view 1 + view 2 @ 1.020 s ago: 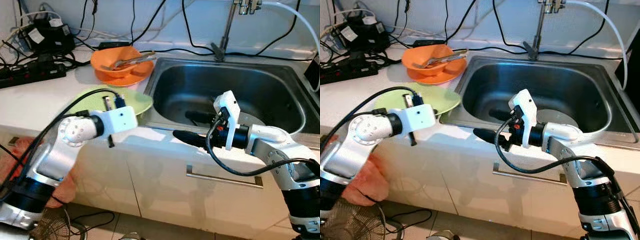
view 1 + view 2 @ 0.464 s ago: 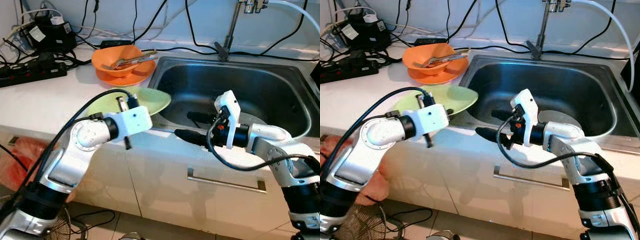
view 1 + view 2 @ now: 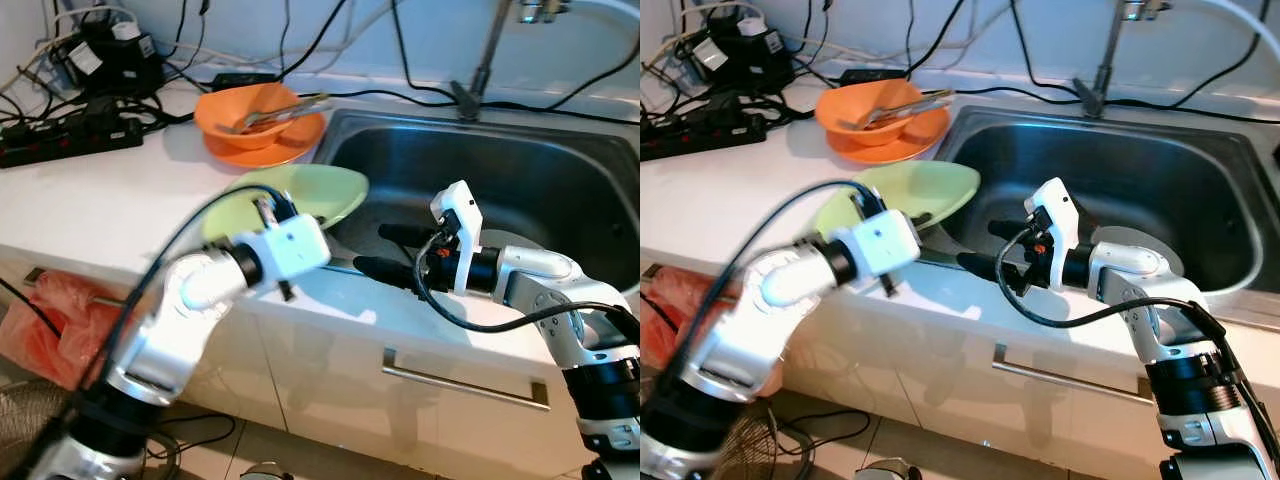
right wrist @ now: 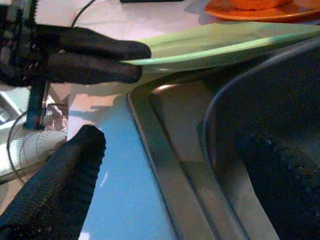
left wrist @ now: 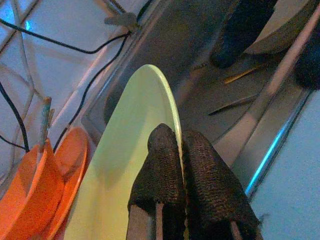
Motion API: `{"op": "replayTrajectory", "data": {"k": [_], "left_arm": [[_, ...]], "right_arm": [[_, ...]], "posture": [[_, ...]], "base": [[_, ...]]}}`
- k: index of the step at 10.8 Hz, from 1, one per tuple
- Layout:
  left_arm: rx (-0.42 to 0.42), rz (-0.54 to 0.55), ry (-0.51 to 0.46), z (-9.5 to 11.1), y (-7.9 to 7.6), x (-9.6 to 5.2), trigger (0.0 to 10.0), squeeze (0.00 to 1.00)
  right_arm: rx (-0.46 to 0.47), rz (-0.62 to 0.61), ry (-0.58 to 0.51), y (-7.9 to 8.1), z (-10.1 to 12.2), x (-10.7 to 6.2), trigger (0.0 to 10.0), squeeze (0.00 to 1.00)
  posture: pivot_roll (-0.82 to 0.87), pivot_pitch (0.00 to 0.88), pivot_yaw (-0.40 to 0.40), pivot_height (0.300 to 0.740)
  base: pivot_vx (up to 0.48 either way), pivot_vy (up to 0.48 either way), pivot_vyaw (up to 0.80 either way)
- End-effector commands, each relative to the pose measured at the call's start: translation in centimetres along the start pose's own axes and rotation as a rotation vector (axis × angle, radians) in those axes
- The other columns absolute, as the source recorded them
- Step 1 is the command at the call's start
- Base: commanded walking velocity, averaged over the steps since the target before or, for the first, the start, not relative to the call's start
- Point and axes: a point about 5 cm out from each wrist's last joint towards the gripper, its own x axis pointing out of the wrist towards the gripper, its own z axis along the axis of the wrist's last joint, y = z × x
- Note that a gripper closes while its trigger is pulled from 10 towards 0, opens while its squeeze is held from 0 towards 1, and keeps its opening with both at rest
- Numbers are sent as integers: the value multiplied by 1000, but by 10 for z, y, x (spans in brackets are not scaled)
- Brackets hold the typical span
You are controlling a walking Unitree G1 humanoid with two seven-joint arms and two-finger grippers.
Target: Kitchen organization
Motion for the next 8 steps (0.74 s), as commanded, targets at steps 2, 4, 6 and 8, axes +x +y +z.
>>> {"op": "replayTrajectory", "data": {"k": [2, 4, 6, 8], "left_arm": [[31, 24, -58, 5, -8, 4, 0, 0], [64, 93, -95, -2, -18, 3, 0, 0], [72, 95, -78, -8, -23, 1, 0, 0], [82, 122, -104, -8, -23, 1, 0, 0]], "right_arm": [[24, -34, -25, -8, 8, -4, 10000, 0], [110, -73, -73, -17, 13, -6, 10000, 0], [108, -78, -62, -18, 12, -7, 10000, 0], [120, -93, -60, -21, 13, -7, 10000, 0]], "posture": [[188, 23, 30, 740], [184, 24, 30, 740], [184, 25, 30, 740], [184, 25, 30, 740]], "base": [[0, 0, 0], [0, 0, 0], [0, 0, 0], [0, 0, 0]]}}
